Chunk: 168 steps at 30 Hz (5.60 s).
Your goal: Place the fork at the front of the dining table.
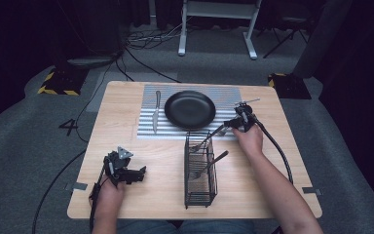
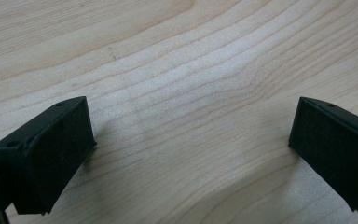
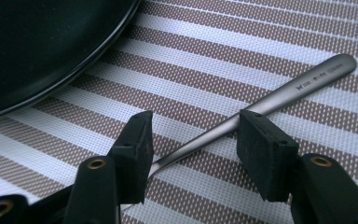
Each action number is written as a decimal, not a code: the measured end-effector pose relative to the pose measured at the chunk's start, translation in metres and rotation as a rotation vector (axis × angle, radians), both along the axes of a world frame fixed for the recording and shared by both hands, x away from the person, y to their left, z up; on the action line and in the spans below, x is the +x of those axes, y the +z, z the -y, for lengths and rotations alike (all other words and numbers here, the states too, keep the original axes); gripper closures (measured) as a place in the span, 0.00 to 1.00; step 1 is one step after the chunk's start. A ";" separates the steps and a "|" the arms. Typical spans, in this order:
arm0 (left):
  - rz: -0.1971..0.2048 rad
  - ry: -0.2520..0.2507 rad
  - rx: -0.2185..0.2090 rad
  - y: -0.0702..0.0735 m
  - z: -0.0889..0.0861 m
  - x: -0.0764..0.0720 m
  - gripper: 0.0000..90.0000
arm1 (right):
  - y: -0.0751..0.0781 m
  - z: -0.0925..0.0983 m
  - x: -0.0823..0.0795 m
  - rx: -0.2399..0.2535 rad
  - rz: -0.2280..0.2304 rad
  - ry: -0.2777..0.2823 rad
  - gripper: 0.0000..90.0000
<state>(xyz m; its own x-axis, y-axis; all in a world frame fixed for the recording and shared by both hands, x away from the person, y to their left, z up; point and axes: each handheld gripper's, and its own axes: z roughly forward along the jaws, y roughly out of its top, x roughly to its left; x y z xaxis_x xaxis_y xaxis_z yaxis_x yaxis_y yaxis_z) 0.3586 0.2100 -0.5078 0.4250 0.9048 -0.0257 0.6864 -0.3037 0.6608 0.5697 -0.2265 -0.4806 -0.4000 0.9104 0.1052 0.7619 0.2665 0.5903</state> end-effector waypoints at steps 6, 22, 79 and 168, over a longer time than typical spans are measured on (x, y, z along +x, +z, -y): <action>0.000 0.000 0.000 0.000 0.000 0.000 0.00 | 0.000 -0.013 -0.001 -0.081 0.033 0.026 0.62; -0.005 0.019 -0.005 0.000 0.002 -0.002 0.00 | 0.000 -0.004 0.017 0.020 0.019 0.012 0.84; -0.006 0.016 -0.004 0.000 0.001 -0.001 0.00 | 0.002 0.036 -0.034 0.085 0.079 0.121 0.76; -0.007 0.013 -0.003 0.000 0.001 -0.001 0.00 | -0.021 0.121 -0.248 0.016 0.226 0.299 0.40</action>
<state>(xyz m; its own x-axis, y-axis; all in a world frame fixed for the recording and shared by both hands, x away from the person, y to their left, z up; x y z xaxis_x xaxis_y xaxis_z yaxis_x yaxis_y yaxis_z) 0.3576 0.2088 -0.5076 0.4133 0.9100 -0.0317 0.6948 -0.2926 0.6570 0.3218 -0.3474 -0.5015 -0.6628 0.7488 -0.0027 0.5016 0.4466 0.7409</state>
